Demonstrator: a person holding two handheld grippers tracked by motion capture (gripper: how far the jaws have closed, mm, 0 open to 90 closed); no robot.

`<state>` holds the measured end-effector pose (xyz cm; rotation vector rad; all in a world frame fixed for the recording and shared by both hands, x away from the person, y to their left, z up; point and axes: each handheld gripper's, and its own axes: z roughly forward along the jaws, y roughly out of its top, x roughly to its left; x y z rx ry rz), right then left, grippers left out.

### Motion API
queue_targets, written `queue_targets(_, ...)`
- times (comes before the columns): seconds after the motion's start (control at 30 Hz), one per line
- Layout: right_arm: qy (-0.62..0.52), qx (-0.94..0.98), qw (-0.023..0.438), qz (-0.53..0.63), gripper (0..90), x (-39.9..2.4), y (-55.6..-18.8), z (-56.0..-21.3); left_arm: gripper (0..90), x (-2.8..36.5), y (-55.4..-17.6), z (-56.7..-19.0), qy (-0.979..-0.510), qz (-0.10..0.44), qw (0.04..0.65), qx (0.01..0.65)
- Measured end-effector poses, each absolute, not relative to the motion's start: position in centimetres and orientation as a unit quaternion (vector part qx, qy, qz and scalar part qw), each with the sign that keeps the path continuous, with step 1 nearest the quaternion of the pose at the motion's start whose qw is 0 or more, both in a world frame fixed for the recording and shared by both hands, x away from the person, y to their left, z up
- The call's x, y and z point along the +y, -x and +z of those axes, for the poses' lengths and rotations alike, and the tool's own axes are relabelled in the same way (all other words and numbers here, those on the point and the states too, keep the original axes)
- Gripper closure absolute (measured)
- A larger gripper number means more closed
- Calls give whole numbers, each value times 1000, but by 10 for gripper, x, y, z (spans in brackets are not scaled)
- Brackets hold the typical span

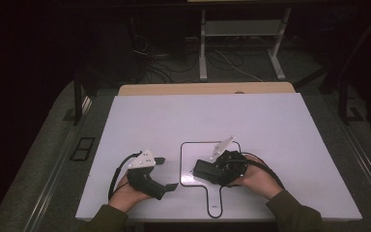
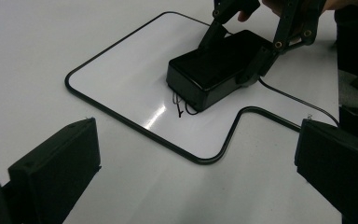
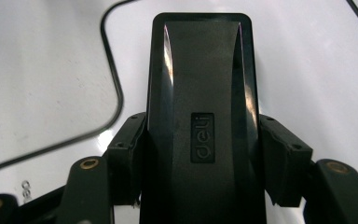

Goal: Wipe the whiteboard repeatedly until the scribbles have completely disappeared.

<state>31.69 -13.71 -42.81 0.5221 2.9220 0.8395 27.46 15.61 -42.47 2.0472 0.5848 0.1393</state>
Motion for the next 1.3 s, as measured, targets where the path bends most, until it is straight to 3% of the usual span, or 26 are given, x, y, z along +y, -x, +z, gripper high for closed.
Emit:
queue_targets(0.63, -195, 941, 49, 272, 386, -123, -348, -429, 0, 156, -275, -425, -839, 57, 484, 241)
queue_targets(0.83, -176, 946, 53, 265, 387, -112, -341, -427, 0, 157, -275, -425, -838, 57, 485, 241)
queue_targets(1.07, -166, 950, 101, 243, 387, -109, -337, -423, 0, 157, -275, -425, -838, 57, 486, 241)
queue_targets(1.3, -163, 952, 85, 244, 387, -105, -332, -424, 0, 156, -275, -425, -839, 57, 485, 241)
